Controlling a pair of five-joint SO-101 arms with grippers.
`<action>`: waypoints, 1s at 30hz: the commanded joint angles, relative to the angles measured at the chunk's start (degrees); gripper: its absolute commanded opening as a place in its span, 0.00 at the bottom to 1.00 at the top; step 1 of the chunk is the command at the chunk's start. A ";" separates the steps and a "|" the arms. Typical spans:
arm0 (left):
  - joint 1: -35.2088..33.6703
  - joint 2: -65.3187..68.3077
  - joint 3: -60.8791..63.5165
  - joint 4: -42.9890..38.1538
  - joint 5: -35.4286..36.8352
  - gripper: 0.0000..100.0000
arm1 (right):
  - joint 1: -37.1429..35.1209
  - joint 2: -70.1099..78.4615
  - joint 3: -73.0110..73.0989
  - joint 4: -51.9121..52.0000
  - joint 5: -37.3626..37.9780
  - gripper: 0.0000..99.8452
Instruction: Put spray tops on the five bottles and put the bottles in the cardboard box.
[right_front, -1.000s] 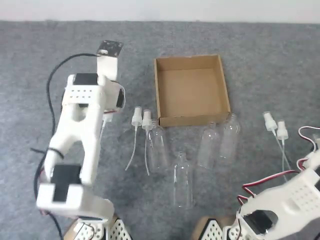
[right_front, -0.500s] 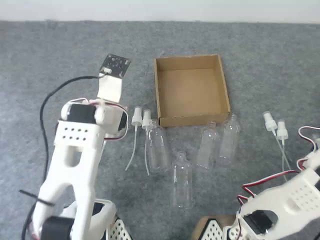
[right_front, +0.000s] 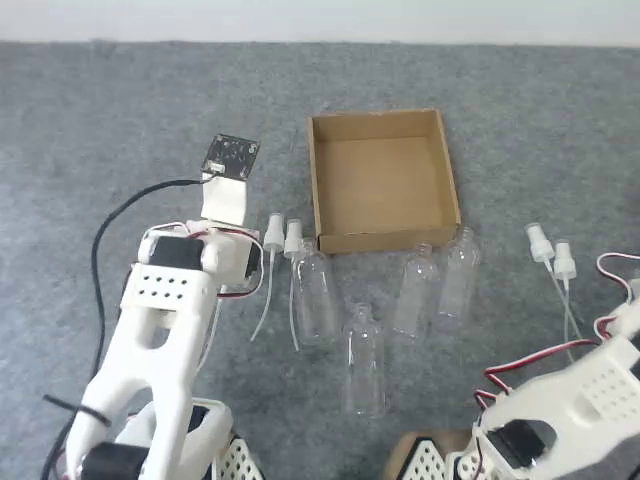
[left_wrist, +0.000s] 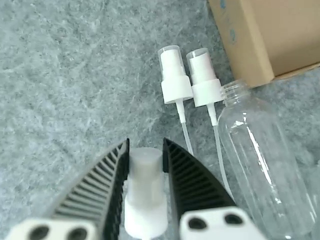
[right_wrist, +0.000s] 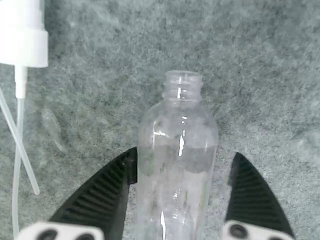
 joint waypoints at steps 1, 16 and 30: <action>0.18 -2.46 -0.13 -1.49 0.44 0.01 | -1.89 -0.92 -3.52 2.86 -0.97 0.25; 0.18 -2.46 -0.13 -1.58 0.35 0.01 | -3.91 2.42 -6.07 1.63 -1.23 0.25; 0.18 -2.81 -0.31 -1.49 0.53 0.01 | -2.33 2.33 -8.35 3.03 -1.41 0.02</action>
